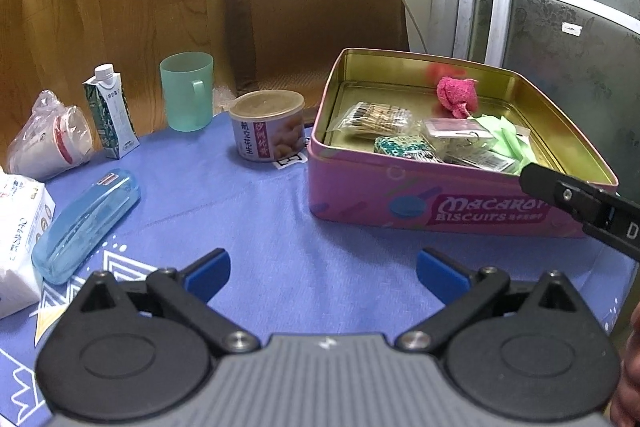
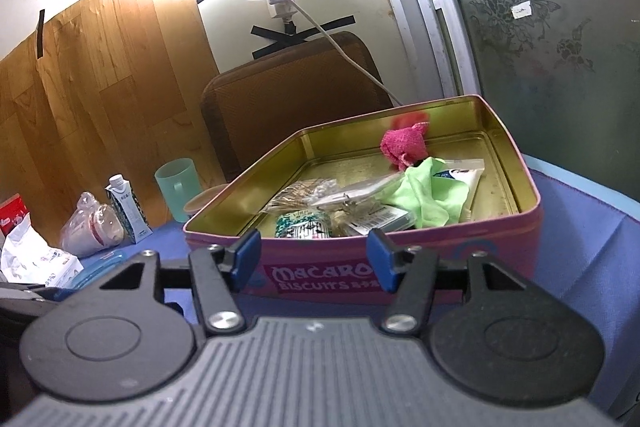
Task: Organize soft objects
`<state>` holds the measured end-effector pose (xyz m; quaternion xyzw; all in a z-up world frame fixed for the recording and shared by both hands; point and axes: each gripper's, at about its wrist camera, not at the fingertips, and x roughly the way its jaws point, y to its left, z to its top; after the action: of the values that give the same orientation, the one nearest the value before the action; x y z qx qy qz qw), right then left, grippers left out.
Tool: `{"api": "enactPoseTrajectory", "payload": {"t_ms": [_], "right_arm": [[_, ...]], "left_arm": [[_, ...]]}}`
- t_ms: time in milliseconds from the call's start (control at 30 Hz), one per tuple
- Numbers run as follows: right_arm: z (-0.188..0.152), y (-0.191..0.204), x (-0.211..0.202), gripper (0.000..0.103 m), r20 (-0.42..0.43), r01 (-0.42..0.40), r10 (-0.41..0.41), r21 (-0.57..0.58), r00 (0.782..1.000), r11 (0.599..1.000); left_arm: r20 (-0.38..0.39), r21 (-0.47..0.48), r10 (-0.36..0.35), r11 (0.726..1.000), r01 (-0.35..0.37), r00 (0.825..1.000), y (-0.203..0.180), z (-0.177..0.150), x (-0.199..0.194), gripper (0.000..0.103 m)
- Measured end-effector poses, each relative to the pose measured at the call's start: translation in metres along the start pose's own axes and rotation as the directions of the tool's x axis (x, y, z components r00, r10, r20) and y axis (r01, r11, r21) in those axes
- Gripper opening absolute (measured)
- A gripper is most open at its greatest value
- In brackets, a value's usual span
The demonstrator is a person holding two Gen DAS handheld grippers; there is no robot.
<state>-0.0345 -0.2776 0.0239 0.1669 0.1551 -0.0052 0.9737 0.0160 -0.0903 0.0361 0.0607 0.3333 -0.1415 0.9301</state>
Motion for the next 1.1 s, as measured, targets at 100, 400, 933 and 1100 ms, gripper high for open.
{"api": "enactPoseTrajectory", "payload": {"t_ms": [100,400,933,1100], "right_arm": [[0.001,-0.002,0.001,0.061,-0.004,-0.007,0.007,-0.001,1.000,1.000],[0.001,-0.002,0.002,0.061,-0.008,-0.015,0.015,-0.002,1.000,1.000],[0.003,-0.007,0.001,0.062,0.001,-0.013,0.013,0.009,1.000,1.000],[0.002,-0.006,0.000,0.062,-0.003,-0.012,0.012,0.014,1.000,1.000]], "left_arm": [[0.000,-0.003,0.004,1.000,-0.004,1.000,0.002,0.000,0.000,0.103],[0.000,0.025,0.029,0.999,-0.029,1.000,0.000,-0.001,0.001,0.103],[0.066,0.037,0.061,0.997,-0.064,0.996,0.002,0.000,-0.009,0.103],[0.064,0.034,0.052,0.998,-0.054,0.997,0.000,0.000,-0.010,0.103]]}}
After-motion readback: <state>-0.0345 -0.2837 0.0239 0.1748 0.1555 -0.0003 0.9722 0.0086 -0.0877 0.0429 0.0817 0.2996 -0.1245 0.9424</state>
